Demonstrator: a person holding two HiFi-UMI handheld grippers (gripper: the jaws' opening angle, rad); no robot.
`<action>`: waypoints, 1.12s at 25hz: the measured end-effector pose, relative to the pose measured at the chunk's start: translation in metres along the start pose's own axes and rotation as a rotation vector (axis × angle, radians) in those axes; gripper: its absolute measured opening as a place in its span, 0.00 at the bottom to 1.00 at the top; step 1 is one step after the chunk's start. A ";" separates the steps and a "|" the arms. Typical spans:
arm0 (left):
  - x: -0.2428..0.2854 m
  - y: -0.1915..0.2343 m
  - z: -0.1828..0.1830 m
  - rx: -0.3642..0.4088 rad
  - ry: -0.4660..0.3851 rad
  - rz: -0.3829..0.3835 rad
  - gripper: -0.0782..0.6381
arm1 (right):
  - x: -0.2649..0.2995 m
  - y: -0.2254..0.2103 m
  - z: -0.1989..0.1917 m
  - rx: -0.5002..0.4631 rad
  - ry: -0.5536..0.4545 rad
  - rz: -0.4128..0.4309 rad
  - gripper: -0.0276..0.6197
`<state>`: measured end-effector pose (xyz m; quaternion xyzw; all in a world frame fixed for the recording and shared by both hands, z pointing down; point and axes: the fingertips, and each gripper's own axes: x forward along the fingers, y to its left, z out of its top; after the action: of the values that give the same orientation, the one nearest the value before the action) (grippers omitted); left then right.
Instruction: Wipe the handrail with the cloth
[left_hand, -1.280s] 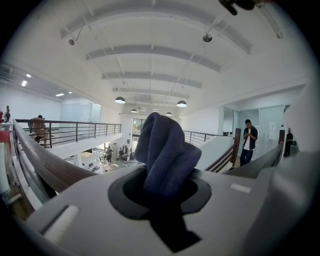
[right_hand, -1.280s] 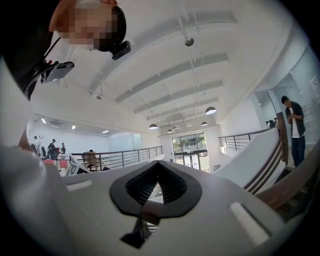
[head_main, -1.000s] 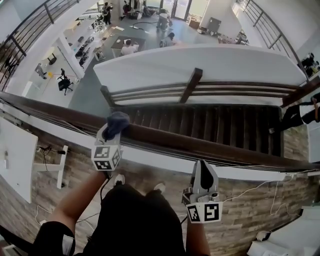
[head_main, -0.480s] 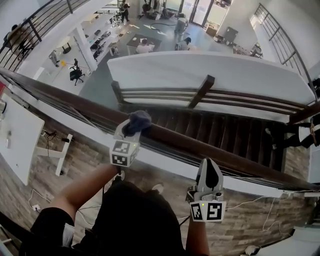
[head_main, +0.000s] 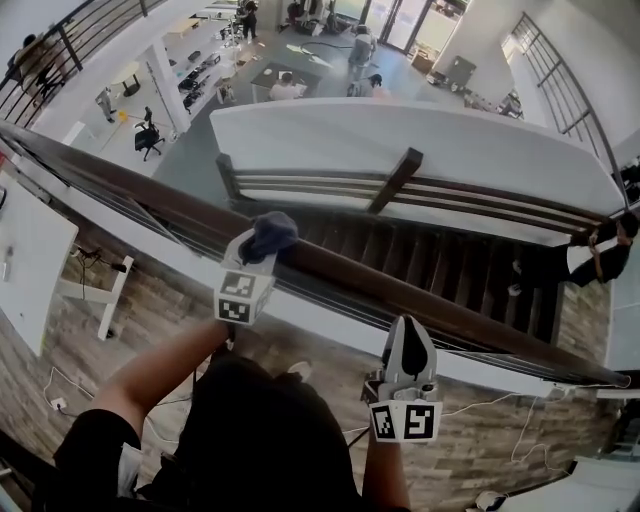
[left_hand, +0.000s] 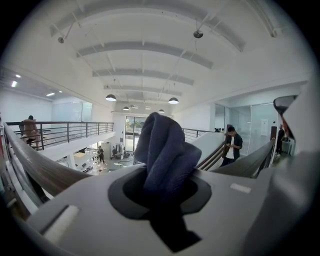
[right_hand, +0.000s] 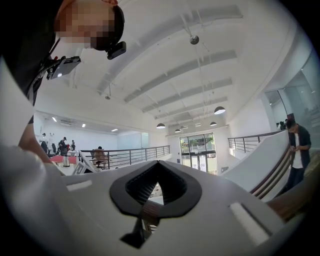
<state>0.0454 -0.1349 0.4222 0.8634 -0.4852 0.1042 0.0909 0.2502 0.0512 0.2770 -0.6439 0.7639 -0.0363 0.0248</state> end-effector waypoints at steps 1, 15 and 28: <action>0.001 0.000 -0.002 0.004 -0.001 0.005 0.22 | -0.002 -0.001 0.000 -0.001 0.001 0.000 0.05; 0.006 -0.029 -0.001 0.002 0.019 -0.002 0.22 | -0.018 -0.035 -0.006 0.016 -0.003 -0.031 0.05; 0.006 -0.043 -0.007 -0.008 0.047 0.001 0.22 | -0.042 -0.054 -0.018 0.032 -0.010 -0.061 0.05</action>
<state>0.0846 -0.1159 0.4281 0.8602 -0.4835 0.1227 0.1056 0.3091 0.0841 0.2992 -0.6665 0.7431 -0.0461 0.0376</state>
